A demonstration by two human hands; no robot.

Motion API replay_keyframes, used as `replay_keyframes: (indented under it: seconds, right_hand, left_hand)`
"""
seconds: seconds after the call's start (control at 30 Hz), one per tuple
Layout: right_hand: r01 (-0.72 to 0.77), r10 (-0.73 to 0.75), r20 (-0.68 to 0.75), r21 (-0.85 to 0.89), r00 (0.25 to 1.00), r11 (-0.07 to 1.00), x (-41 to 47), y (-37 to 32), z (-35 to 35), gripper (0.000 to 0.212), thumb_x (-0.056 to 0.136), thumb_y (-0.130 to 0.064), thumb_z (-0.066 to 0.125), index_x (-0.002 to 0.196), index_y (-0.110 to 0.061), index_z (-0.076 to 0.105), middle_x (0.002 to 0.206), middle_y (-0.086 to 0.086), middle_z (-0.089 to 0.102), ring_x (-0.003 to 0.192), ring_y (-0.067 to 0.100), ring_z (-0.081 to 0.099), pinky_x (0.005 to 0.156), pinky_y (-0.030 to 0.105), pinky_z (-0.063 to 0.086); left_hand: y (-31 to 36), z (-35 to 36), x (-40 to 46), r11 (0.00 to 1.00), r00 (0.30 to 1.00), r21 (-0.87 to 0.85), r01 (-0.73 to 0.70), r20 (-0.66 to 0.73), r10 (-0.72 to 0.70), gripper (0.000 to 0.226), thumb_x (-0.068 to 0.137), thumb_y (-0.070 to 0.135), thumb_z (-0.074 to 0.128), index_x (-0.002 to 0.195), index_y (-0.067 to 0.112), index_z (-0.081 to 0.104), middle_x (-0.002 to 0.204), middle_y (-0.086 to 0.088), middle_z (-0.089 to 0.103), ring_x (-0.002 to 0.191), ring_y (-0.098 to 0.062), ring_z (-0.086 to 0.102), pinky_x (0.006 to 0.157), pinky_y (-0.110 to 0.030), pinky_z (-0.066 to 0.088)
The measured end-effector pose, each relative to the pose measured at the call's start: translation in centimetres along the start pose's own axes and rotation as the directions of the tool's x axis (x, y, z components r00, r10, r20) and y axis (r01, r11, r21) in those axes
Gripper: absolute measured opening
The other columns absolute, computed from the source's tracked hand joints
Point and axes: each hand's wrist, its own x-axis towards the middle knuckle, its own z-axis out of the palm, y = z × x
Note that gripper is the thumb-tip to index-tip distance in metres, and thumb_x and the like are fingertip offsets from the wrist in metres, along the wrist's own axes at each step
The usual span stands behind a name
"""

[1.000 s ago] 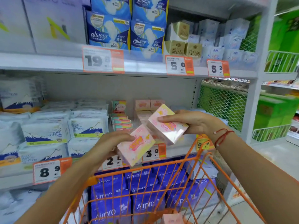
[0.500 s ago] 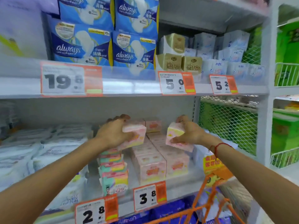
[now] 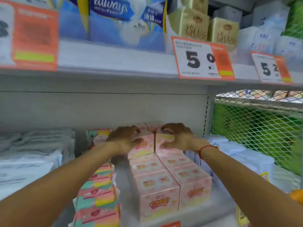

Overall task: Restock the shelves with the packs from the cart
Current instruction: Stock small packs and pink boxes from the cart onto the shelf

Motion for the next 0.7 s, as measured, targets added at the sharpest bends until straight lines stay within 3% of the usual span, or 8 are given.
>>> replay_keyframes:
  seconds: [0.1, 0.23, 0.33, 0.57, 0.7]
  right_hand:
    - [0.018, -0.018, 0.007, -0.115, 1.0, 0.993, 0.3, -0.7, -1.2, 0.076, 0.073, -0.048, 0.071, 0.139, -0.039, 0.035, 0.144, -0.002, 0.025, 0.135, 0.023, 0.021, 0.106, 0.037, 0.024]
    - [-0.039, 0.041, -0.023, 0.09, 0.999, 0.995, 0.0, -1.3, -1.2, 0.054, 0.075, -0.025, 0.066, 0.121, -0.024, 0.037, 0.12, 0.0, 0.045, 0.116, 0.023, 0.039, 0.084, 0.032, 0.034]
    - [-0.01, 0.013, -0.074, 0.039, 0.997, 0.999, -0.2, -1.3, -0.7, 0.035, 0.078, -0.018, 0.063, 0.107, -0.022, 0.044, 0.115, 0.0, 0.049, 0.11, 0.023, 0.042, 0.078, 0.03, 0.032]
    - [0.045, -0.046, -0.104, -0.004, 0.993, 0.999, -0.3, -1.3, 0.0, 0.039, 0.088, -0.013, 0.057, 0.124, -0.024, 0.047, 0.124, -0.002, 0.05, 0.115, 0.019, 0.042, 0.077, 0.026, 0.034]
    - [0.045, -0.045, -0.04, 0.005, 0.998, 0.999, -0.4, -1.4, 0.1, 0.052, 0.089, -0.014, 0.053, 0.138, -0.024, 0.039, 0.139, -0.001, 0.042, 0.127, 0.019, 0.037, 0.095, 0.029, 0.038]
  left_hand:
    - [0.3, -0.3, -0.2, 0.998, 0.996, 0.059, -0.025, -0.079, 0.03, 0.043, 0.094, 0.038, 0.051, 0.135, 0.03, 0.043, 0.145, 0.002, 0.034, 0.133, -0.022, 0.03, 0.103, -0.034, 0.036]
    - [0.8, -0.3, -0.5, 0.999, 0.994, 0.046, -0.027, -0.107, 0.032, 0.042, 0.089, 0.018, 0.058, 0.127, 0.031, 0.048, 0.131, 0.005, 0.049, 0.118, -0.02, 0.046, 0.08, -0.027, 0.04]
    - [1.0, -0.4, -0.4, 0.997, 0.992, 0.075, 0.009, -0.127, 0.001, 0.044, 0.088, 0.017, 0.059, 0.127, 0.036, 0.051, 0.127, 0.005, 0.054, 0.115, -0.021, 0.051, 0.085, -0.031, 0.046]
    - [1.2, 0.4, 1.0, 0.999, 0.993, 0.027, 0.02, -0.12, -0.016, 0.046, 0.089, 0.02, 0.057, 0.131, 0.039, 0.05, 0.131, 0.003, 0.053, 0.117, -0.023, 0.051, 0.083, -0.032, 0.049]
    - [1.3, 0.8, 1.3, 0.999, 0.996, 0.008, 0.04, -0.086, -0.039, 0.048, 0.085, 0.02, 0.056, 0.129, 0.039, 0.052, 0.126, 0.0, 0.055, 0.11, -0.025, 0.055, 0.08, -0.034, 0.053]
